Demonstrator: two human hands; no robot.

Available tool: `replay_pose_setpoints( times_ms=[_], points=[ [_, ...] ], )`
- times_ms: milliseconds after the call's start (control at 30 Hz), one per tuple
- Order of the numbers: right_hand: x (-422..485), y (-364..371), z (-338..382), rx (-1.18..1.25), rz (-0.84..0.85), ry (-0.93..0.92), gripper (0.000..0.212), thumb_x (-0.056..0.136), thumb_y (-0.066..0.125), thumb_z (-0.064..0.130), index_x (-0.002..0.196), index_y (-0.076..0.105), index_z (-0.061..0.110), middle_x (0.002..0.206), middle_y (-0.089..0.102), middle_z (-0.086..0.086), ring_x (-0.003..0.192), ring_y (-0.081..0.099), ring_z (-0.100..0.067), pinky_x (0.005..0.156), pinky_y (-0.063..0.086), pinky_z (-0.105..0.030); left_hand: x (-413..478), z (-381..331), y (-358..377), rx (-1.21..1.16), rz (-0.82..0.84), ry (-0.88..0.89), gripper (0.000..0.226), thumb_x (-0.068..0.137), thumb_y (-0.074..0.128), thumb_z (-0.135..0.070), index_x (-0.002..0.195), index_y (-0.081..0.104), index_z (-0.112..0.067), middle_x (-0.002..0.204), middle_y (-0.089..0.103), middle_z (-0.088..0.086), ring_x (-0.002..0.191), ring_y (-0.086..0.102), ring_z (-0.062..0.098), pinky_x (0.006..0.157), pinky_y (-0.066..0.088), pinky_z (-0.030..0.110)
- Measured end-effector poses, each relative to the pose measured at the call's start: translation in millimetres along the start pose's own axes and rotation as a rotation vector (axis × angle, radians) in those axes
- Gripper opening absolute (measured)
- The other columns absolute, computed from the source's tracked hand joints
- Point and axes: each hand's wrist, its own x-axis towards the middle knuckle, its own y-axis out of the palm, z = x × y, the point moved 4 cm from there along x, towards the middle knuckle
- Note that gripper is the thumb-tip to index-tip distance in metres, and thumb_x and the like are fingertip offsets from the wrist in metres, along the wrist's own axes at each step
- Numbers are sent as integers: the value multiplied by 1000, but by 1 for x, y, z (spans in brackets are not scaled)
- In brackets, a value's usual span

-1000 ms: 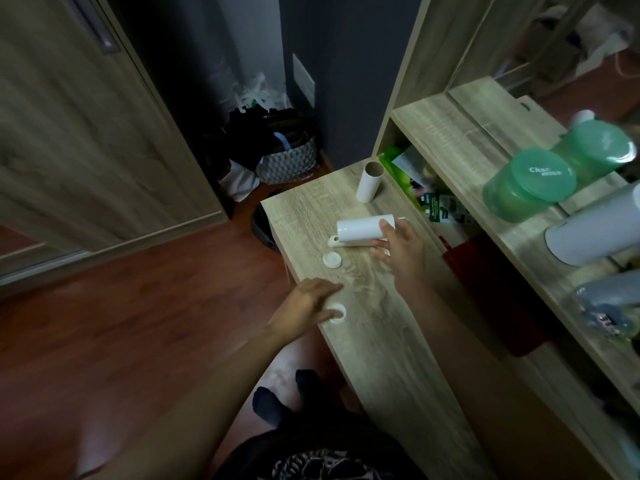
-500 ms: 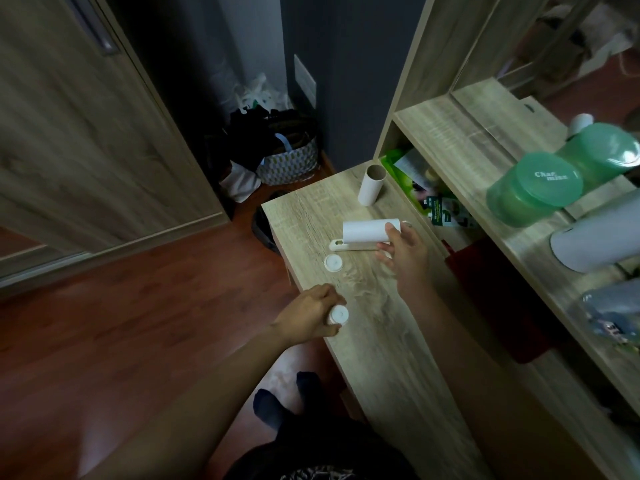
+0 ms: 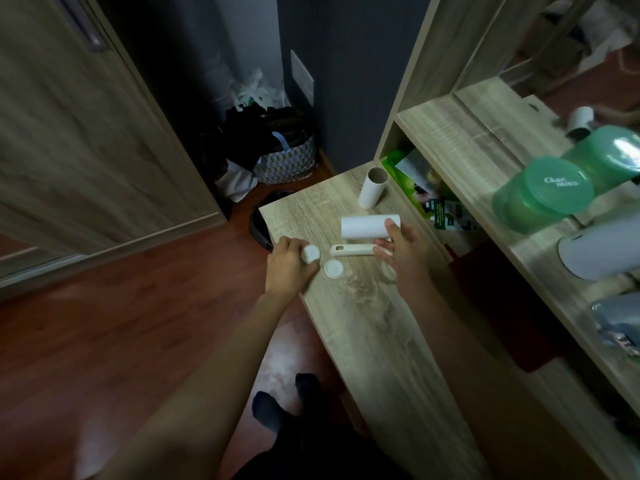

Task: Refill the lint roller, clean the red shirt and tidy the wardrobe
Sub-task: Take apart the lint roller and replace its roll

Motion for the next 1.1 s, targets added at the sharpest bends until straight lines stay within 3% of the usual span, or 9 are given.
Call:
replay_pose_setpoints(
  times_ms=[100,233,367,433,567,667,800,967,1100],
  points=[
    [0,4,0,24,-6,0,39,89,62,21,125,53,8,122,59,-17,91,67,-18,61,57,-24,7,3,1,-1,102,-27,48,79,73,-35,121,61,-15,117,55,8,109,54,26,92,44,39],
    [-3,10,1,40,8,-6,42,89,62,20,129,52,6,120,61,-18,91,66,-19,63,59,-24,9,2,-15,-93,137,-91,54,80,72,-38,129,56,-19,123,52,6,108,55,20,94,46,36],
    [-7,29,3,32,79,-14,42,89,62,20,129,52,8,119,62,-17,90,68,-19,68,60,-27,10,-14,-55,-669,139,-274,36,98,52,-30,130,58,-15,115,67,3,81,67,7,69,50,11],
    [-10,45,4,33,139,-20,39,90,61,20,126,53,10,119,62,-14,89,68,-17,71,60,-28,8,-27,-68,-968,229,-317,36,100,46,-34,132,55,-21,117,67,3,87,72,16,70,55,16],
    [-9,77,7,2,267,-66,35,92,59,21,125,53,10,117,63,-14,87,68,-19,72,59,-29,16,-29,-81,-1105,231,-295,29,96,56,-26,126,60,-25,116,65,6,94,72,30,87,57,34],
    [-8,98,4,6,350,-55,41,92,58,20,131,49,9,118,62,-12,84,68,-18,68,58,-24,22,-13,-87,-1158,169,-320,25,94,60,-17,119,64,-18,110,66,8,93,71,32,88,57,34],
    [10,129,3,-86,417,-66,36,96,51,30,128,53,16,116,64,-7,91,67,-19,79,58,-35,35,18,-102,-1246,29,-366,22,94,58,-11,115,64,-13,117,63,13,91,69,29,81,59,28],
    [45,158,-3,-513,366,-374,36,97,46,34,129,52,21,118,61,6,110,57,-12,93,47,-24,67,68,-119,-1325,-123,-427,26,96,56,-12,121,60,-9,116,62,11,85,72,22,79,58,26],
    [91,178,-23,-1287,373,-728,50,96,30,42,142,38,23,153,32,-1,142,25,-20,117,18,-44,102,103,-112,-1303,-136,-481,27,97,55,-13,123,57,-9,113,63,11,78,72,16,73,58,22]
  ],
)
